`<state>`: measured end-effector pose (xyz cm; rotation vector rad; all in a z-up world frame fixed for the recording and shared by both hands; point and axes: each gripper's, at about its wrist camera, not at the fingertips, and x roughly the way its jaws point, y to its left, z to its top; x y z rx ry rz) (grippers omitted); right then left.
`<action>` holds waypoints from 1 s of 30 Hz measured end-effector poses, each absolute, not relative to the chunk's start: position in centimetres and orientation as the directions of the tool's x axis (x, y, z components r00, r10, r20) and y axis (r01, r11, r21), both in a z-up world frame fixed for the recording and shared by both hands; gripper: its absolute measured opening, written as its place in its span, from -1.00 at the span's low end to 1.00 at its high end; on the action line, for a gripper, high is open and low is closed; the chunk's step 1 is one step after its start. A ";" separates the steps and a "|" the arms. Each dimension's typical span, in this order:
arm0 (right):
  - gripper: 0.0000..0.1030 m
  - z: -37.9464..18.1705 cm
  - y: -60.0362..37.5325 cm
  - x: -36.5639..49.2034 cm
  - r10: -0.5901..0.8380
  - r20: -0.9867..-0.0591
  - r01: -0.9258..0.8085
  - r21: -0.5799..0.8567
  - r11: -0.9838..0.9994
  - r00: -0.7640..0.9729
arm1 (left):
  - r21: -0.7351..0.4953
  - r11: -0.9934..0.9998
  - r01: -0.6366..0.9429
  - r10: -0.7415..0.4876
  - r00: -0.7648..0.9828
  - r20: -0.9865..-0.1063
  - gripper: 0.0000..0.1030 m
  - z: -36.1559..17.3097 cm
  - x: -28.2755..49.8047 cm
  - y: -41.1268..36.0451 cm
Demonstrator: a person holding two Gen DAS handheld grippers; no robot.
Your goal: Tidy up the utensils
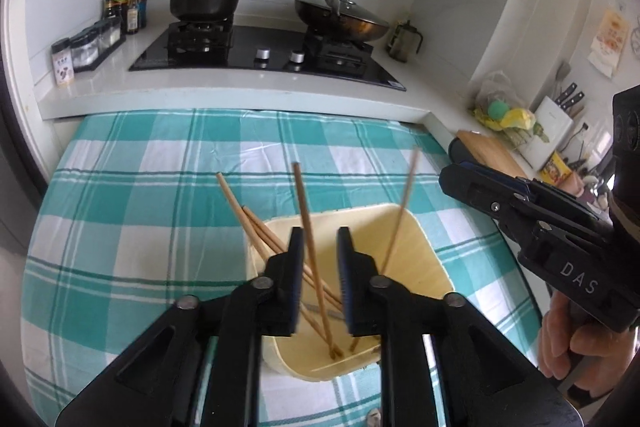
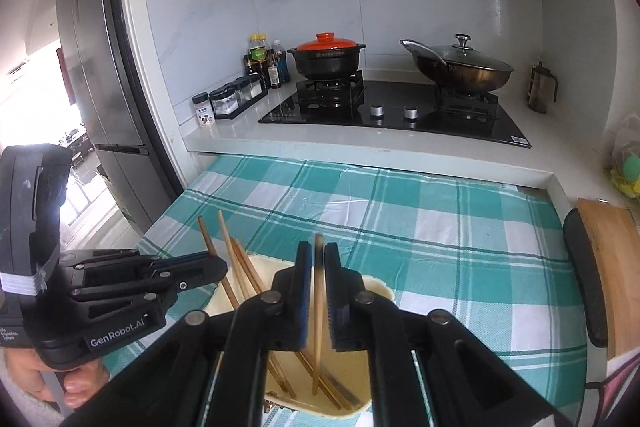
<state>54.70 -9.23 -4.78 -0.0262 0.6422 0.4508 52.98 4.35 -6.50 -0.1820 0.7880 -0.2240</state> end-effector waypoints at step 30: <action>0.12 -24.7 -23.4 30.3 0.033 -0.770 -0.109 -0.048 0.993 0.637 | 0.009 0.996 0.087 -0.043 0.586 -0.809 0.83 -23.4 31.7 1.9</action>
